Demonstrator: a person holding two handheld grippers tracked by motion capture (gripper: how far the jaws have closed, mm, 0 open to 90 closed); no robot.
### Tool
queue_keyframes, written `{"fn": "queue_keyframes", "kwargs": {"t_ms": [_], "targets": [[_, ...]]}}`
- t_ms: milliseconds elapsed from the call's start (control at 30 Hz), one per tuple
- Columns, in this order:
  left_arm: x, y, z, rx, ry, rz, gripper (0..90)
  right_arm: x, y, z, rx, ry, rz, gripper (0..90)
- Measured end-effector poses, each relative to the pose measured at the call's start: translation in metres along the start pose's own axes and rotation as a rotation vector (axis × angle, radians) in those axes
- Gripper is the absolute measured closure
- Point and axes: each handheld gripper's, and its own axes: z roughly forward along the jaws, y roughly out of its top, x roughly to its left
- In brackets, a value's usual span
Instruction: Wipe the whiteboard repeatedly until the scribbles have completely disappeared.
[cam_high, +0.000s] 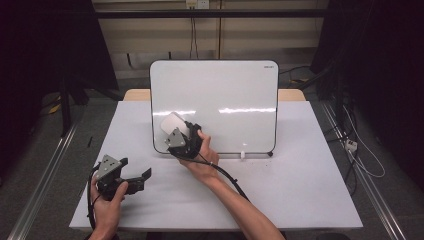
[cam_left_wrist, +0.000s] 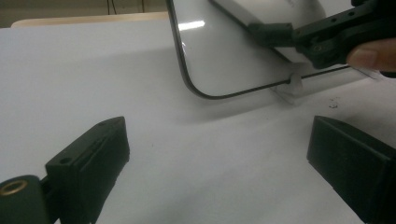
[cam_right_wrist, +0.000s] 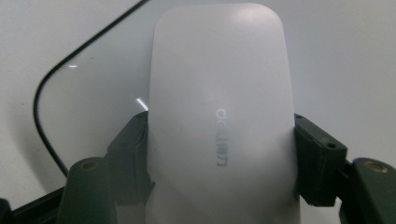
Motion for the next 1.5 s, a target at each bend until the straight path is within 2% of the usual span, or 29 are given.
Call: {"fn": "queue_keyframes", "kwargs": {"t_ms": [100, 267, 300, 533, 767, 900, 1067, 1500], "targets": [[0.000, 0.000, 0.000, -0.001, 0.000, -0.003, 5.6, 0.007, 0.004, 0.003, -0.003, 0.002, -0.016, 31.5], [0.000, -0.001, 0.002, -0.001, 0.000, -0.009, 5.6, 0.010, 0.006, 0.005, -0.010, 0.002, -0.006, 31.5], [0.000, 0.000, 0.001, 0.007, -0.001, 0.004, 5.6, 0.011, 0.006, 0.005, -0.010, 0.011, -0.005, 31.5], [0.000, -0.001, 0.001, -0.003, 0.002, -0.011, 5.6, 0.019, 0.002, 0.001, -0.020, 0.028, -0.055, 31.6], [0.002, -0.001, -0.003, -0.001, 0.003, -0.004, 5.6, 0.014, 0.002, 0.000, -0.009, 0.027, -0.042, 31.6], [0.002, -0.002, -0.004, -0.006, 0.007, -0.010, 5.6, -0.001, -0.001, -0.002, 0.001, 0.008, -0.001, 31.6], [0.002, -0.002, -0.004, -0.012, 0.010, -0.018, 5.6, -0.028, -0.014, -0.010, 0.012, -0.025, 0.056, 31.6], [0.002, -0.002, -0.004, -0.008, 0.010, -0.008, 5.6, -0.108, -0.067, -0.042, 0.053, -0.112, 0.233, 31.6]]}}
